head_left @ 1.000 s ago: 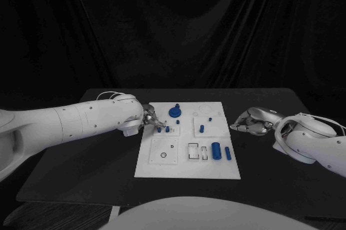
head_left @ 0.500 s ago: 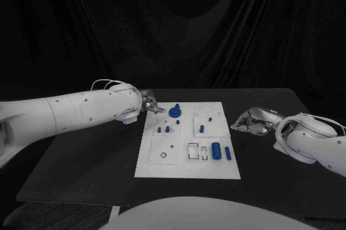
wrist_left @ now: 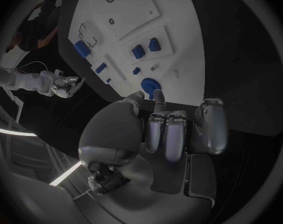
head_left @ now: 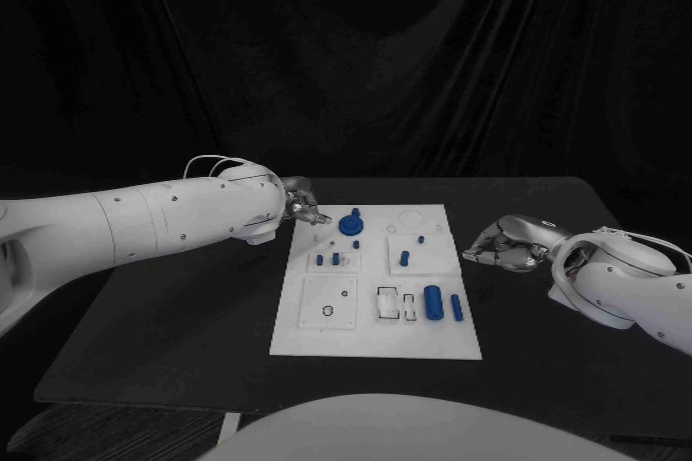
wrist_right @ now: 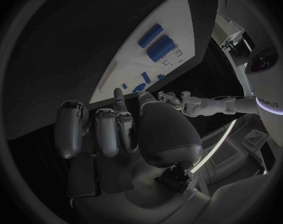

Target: Assemble the parts on the task board

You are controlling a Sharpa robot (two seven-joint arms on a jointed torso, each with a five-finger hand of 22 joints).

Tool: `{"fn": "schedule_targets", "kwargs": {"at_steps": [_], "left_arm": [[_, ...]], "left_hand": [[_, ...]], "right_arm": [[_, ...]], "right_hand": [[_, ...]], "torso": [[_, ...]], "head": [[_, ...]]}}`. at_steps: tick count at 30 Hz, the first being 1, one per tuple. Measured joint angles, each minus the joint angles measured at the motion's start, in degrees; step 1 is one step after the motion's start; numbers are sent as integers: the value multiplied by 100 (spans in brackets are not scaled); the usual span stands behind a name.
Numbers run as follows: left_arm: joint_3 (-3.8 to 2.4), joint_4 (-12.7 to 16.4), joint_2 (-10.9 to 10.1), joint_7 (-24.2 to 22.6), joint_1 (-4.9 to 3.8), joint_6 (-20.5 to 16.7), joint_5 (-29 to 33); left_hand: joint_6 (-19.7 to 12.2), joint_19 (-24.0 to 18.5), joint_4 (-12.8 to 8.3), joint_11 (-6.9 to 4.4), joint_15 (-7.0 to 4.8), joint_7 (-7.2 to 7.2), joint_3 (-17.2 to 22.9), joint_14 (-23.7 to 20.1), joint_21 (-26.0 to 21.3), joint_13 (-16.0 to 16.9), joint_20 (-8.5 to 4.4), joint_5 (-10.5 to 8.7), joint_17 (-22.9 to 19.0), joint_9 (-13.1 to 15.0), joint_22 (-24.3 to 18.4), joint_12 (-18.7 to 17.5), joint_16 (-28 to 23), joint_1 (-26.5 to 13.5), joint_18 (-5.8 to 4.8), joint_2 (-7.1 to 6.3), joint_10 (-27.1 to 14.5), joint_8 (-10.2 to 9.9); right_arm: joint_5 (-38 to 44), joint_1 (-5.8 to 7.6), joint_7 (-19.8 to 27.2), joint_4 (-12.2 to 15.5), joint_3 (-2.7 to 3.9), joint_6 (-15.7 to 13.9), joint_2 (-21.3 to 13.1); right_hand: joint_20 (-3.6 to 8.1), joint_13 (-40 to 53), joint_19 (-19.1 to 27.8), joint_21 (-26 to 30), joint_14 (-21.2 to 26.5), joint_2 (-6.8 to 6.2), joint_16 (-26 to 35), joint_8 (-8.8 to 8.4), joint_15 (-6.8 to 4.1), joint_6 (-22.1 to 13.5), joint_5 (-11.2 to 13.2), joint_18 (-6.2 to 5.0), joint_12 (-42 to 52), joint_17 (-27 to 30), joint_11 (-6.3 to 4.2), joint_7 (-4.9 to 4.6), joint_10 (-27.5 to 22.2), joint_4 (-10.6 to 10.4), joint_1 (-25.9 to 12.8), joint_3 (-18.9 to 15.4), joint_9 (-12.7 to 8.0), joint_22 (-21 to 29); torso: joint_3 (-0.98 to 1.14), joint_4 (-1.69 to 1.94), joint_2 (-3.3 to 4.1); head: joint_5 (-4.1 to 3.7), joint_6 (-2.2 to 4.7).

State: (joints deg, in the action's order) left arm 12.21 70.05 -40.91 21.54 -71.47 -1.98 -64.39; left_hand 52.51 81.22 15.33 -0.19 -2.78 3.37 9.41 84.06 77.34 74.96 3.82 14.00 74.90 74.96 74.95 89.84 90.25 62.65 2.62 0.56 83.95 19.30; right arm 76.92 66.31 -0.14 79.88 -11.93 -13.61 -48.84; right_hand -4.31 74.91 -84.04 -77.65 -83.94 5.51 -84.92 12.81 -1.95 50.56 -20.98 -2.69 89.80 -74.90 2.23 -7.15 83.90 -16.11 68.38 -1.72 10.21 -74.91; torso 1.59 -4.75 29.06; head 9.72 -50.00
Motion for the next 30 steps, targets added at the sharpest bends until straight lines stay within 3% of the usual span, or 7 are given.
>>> {"fn": "schedule_targets", "kwargs": {"at_steps": [15,17,18,20,22,26,30], "left_arm": [[1,-141,134,-180,33,154,-27],[1,-142,134,-311,46,130,-29],[2,-141,134,-428,56,89,-30],[4,-140,135,-669,73,-13,-31],[5,-147,139,-1034,89,-189,-32],[5,-192,158,-1822,101,-564,-110],[3,-264,173,-2650,112,-1017,-647]], "left_hand": [[-48,-105,-106,-20,0,-55,41,0,-189,0,-55,21,0,-1,-1,0,0,287,0,39,20,28],[-413,-719,-265,67,80,84,153,-259,-901,-5,4,1,-5,-79,-1,-740,-549,623,187,38,-448,-143],[-630,-1181,-362,169,172,140,250,-1076,-1395,-130,80,-53,-280,-243,-1,-1547,-1189,858,268,26,-1438,-314],[-844,-1934,-493,359,393,271,437,-2480,-2101,-1205,191,-250,-1093,-654,-2,-3251,-2129,1212,330,-59,-3411,-585],[-945,-2273,-528,481,515,372,667,-3594,-2309,-1929,282,-387,-1838,-1223,-2,-4237,-2824,1495,360,-180,-4215,-877],[-1031,-1927,-436,593,552,410,884,-3677,-1782,-3098,362,-669,-2417,-2374,-2,-5495,-3121,1763,359,-393,-4819,-1354],[-1161,-1120,-333,237,206,62,549,-2836,-1214,-4353,309,-966,-3109,-3849,-2,-6382,-3469,1780,359,-561,-5078,-1553]], "right_arm": [[0,0,7,8,0,-9,-9],[0,0,9,9,0,-11,-11],[0,0,10,11,0,-13,-13],[0,-1,13,11,0,-16,-14],[0,-1,15,11,0,-20,-14],[0,-1,19,11,0,-25,-14],[0,-1,23,11,0,-32,-14]], "right_hand": [[0,0,0,0,0,0,0,0,0,0,0,0,0,0,0,0,0,0,0,0,0,0],[0,0,0,0,0,0,0,0,0,0,0,0,0,0,0,0,0,0,0,0,0,0],[0,0,0,0,0,0,0,0,0,0,0,0,0,0,0,0,0,0,0,0,0,0],[0,-1,0,0,0,0,0,0,0,0,0,0,0,0,0,0,0,0,0,0,0,0],[0,-1,0,0,0,0,-1,0,0,0,0,0,0,0,0,0,0,0,0,0,0,0],[0,-1,0,0,0,0,-1,0,0,0,0,0,0,0,0,0,0,0,0,0,0,0],[0,4,0,0,0,0,-4,0,0,0,0,0,0,0,0,0,0,0,0,0,0,0]], "torso": [[1,3,6],[1,3,6],[0,3,6],[0,3,5],[0,3,5],[-1,3,4],[-2,3,4]], "head": [[-8,0],[-5,0],[-5,0],[-5,0],[-2,0],[9,0],[21,0]]}}
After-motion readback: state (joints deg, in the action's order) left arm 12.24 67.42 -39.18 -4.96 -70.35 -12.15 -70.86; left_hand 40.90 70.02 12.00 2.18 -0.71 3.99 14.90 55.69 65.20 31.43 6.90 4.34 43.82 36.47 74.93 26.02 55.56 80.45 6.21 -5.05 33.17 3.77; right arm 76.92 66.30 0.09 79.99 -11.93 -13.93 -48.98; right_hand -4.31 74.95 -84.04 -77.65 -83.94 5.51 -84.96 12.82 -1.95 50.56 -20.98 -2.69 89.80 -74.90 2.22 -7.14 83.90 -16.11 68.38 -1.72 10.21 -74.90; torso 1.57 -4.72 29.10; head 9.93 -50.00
